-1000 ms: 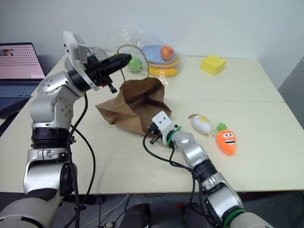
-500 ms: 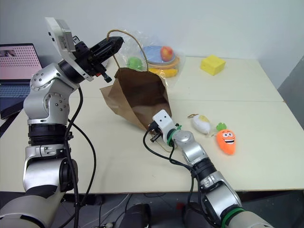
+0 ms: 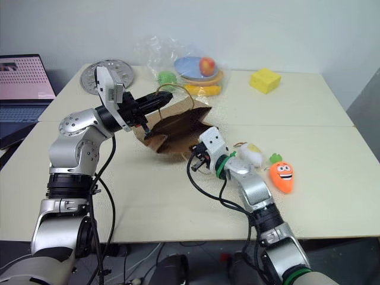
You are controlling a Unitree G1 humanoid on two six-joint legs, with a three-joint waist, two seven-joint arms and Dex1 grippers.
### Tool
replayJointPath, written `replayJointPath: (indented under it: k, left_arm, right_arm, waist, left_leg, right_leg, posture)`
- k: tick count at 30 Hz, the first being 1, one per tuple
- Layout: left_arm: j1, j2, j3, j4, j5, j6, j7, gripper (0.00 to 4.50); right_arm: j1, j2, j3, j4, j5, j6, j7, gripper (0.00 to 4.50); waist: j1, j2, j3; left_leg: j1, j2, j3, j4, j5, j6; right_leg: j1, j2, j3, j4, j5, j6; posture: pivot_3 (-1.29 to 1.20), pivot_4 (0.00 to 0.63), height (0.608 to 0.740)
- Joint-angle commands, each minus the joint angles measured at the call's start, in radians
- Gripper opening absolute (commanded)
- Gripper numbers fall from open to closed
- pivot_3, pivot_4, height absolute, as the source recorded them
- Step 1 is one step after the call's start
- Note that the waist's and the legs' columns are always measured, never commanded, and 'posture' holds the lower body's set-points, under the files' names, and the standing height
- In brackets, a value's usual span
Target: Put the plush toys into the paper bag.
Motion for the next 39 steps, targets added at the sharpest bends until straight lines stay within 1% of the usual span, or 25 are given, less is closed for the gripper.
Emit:
replayJointPath:
  k: [1,2,6,8,9,10,11,12,15,18,24,27,28,30,32,33,35,36,39]
  left_arm:
    - [-0.008,-0.011,-0.006,-0.048,0.000,-0.006,0.013,0.00]
    - [-0.009,-0.012,-0.009,-0.050,-0.001,-0.003,0.013,0.00]
    - [-0.013,-0.008,-0.010,-0.052,-0.005,0.008,0.012,0.00]
    - [-0.012,-0.007,-0.014,-0.056,-0.005,0.014,0.010,0.00]
    - [-0.013,-0.008,-0.018,-0.058,-0.007,0.020,0.008,0.00]
    - [-0.014,-0.010,-0.019,-0.061,-0.007,0.024,0.008,0.00]
    - [-0.013,-0.010,-0.019,-0.064,-0.008,0.028,0.008,0.00]
    - [-0.014,-0.010,-0.020,-0.066,-0.009,0.031,0.009,0.00]
    - [-0.017,-0.015,-0.024,-0.064,-0.006,0.033,0.011,0.00]
    - [-0.022,-0.021,-0.030,-0.069,-0.007,0.042,0.013,0.00]
    - [-0.010,-0.013,-0.024,-0.095,-0.011,0.063,0.018,0.00]
    - [-0.003,-0.009,-0.021,-0.112,-0.013,0.076,0.025,0.00]
    - [0.003,-0.007,-0.020,-0.119,-0.012,0.078,0.027,0.00]
    - [0.012,-0.005,-0.019,-0.131,-0.013,0.083,0.030,0.00]
    - [0.017,-0.003,-0.017,-0.143,-0.014,0.090,0.033,0.00]
    - [0.018,-0.003,-0.016,-0.146,-0.014,0.093,0.034,0.00]
    - [0.020,-0.002,-0.016,-0.149,-0.013,0.095,0.036,0.00]
    - [0.020,-0.002,-0.017,-0.148,-0.012,0.094,0.036,0.00]
    - [0.020,-0.003,-0.018,-0.148,-0.015,0.096,0.036,0.00]
  right_arm:
    - [0.005,-0.053,-0.079,-0.233,0.096,0.114,0.023,0.62]
    - [0.008,-0.071,-0.103,-0.280,0.115,0.142,0.016,0.89]
    - [0.022,-0.129,-0.195,-0.426,0.197,0.255,-0.011,2.38]
    - [0.035,-0.160,-0.272,-0.479,0.219,0.307,-0.054,3.16]
    - [0.050,-0.189,-0.299,-0.492,0.204,0.332,-0.078,3.52]
    - [0.069,-0.218,-0.306,-0.489,0.171,0.354,-0.110,3.85]
    - [0.082,-0.239,-0.303,-0.486,0.149,0.368,-0.134,4.28]
    - [0.104,-0.254,-0.304,-0.476,0.132,0.376,-0.155,4.47]
    - [0.158,-0.278,-0.284,-0.442,0.114,0.375,-0.173,4.47]
    - [0.195,-0.301,-0.216,-0.358,0.039,0.332,-0.204,4.47]
    - [0.210,-0.287,-0.179,-0.262,-0.018,0.298,-0.247,4.47]
    - [0.214,-0.298,-0.170,-0.246,-0.026,0.283,-0.233,4.47]
    - [0.216,-0.300,-0.174,-0.241,-0.022,0.272,-0.225,4.31]
    - [0.216,-0.303,-0.179,-0.235,-0.025,0.253,-0.217,3.84]
    - [0.210,-0.300,-0.185,-0.237,-0.019,0.237,-0.208,3.13]
    - [0.207,-0.300,-0.186,-0.238,-0.020,0.234,-0.209,2.70]
    - [0.204,-0.299,-0.190,-0.239,-0.018,0.230,-0.209,2.03]
    - [0.203,-0.297,-0.192,-0.238,-0.016,0.225,-0.208,1.61]
    - [0.185,-0.297,-0.207,-0.269,0.019,0.217,-0.174,0.55]
  waist:
    - [0.002,0.000,0.000]
    - [0.002,0.000,0.000]
    - [0.002,0.000,0.000]
    - [0.002,0.000,0.000]
    - [0.002,0.000,0.000]
    - [0.002,0.000,0.000]
    - [0.003,0.000,0.000]
    - [0.004,0.000,0.000]
    - [0.003,0.000,0.000]
    - [-0.002,0.000,0.000]
    - [-0.001,0.000,0.000]
    - [0.000,0.000,0.000]
    - [0.000,0.000,0.000]
    - [0.000,0.000,0.000]
    - [0.000,0.000,0.000]
    - [0.000,0.000,0.000]
    - [0.000,0.000,0.000]
    - [0.000,0.000,0.000]
    - [0.000,0.000,0.000]
  left_leg:
    - [0.000,0.000,0.000,0.000,0.000,0.000]
    - [0.000,0.000,0.000,0.000,0.000,0.000]
    - [0.000,0.000,0.000,0.000,0.000,0.000]
    - [0.000,0.000,0.000,0.000,0.000,0.000]
    - [0.000,0.000,0.000,0.000,0.000,0.000]
    - [0.000,0.000,0.000,0.000,0.000,0.000]
    - [0.000,0.000,0.000,0.000,0.000,0.000]
    - [0.000,-0.001,0.001,0.000,0.000,0.000]
    - [0.000,-0.001,0.001,0.000,0.000,0.000]
    - [0.000,-0.001,0.001,0.000,0.000,0.000]
    - [0.000,-0.001,0.001,0.000,0.000,0.000]
    - [0.000,-0.001,0.001,0.000,0.000,0.000]
    - [0.000,-0.001,0.001,0.000,0.000,0.000]
    - [0.000,-0.001,0.001,0.000,0.000,0.000]
    - [0.000,-0.001,0.001,0.000,0.000,0.000]
    - [0.000,-0.001,0.001,0.000,0.000,0.000]
    - [0.000,-0.001,0.001,0.000,0.000,0.000]
    - [0.000,-0.001,0.001,0.000,0.000,0.000]
    - [0.000,-0.001,0.001,0.000,0.000,0.000]
  right_leg:
    - [0.000,0.000,0.000,0.000,0.000,0.000]
    - [0.000,0.000,0.000,0.000,0.000,0.000]
    - [0.000,-0.001,0.000,-0.001,0.000,0.000]
    - [0.000,0.000,0.000,-0.001,0.000,-0.001]
    - [0.000,0.000,0.000,-0.001,-0.001,-0.001]
    - [0.000,0.000,0.000,-0.001,-0.001,-0.001]
    - [0.000,-0.001,0.000,-0.001,-0.001,-0.001]
    - [0.000,-0.001,0.000,-0.001,-0.001,-0.001]
    - [0.000,-0.001,0.001,-0.002,-0.001,-0.001]
    - [0.000,-0.001,0.002,-0.002,-0.001,-0.001]
    - [0.000,-0.001,0.002,-0.002,-0.002,0.000]
    - [0.000,-0.001,0.002,-0.002,-0.002,0.000]
    - [0.000,-0.001,0.002,-0.002,-0.002,0.000]
    - [0.000,-0.001,0.002,-0.002,-0.002,0.001]
    - [0.000,-0.001,0.002,-0.002,-0.002,0.001]
    - [0.000,-0.001,0.002,-0.002,-0.002,0.001]
    - [0.000,-0.001,0.002,-0.002,-0.002,0.001]
    - [0.000,-0.001,0.002,-0.002,-0.002,0.001]
    - [0.000,-0.001,0.002,-0.002,-0.002,0.001]
  posture:
    - [0.00,0.150,0.740]
    - [0.00,0.150,0.740]
    - [0.00,0.150,0.740]
    - [0.00,0.150,0.740]
    - [0.00,0.150,0.740]
    - [0.00,0.150,0.740]
    - [0.00,0.150,0.740]
    - [0.00,0.150,0.740]
    - [0.00,0.150,0.740]
    - [0.00,0.150,0.740]
    - [0.00,0.150,0.740]
    - [0.00,0.150,0.740]
    - [0.00,0.150,0.740]
    - [0.00,0.150,0.740]
    - [0.00,0.150,0.740]
    - [0.00,0.150,0.740]
    - [0.00,0.150,0.740]
    - [0.00,0.150,0.740]
    - [0.00,0.150,0.740]
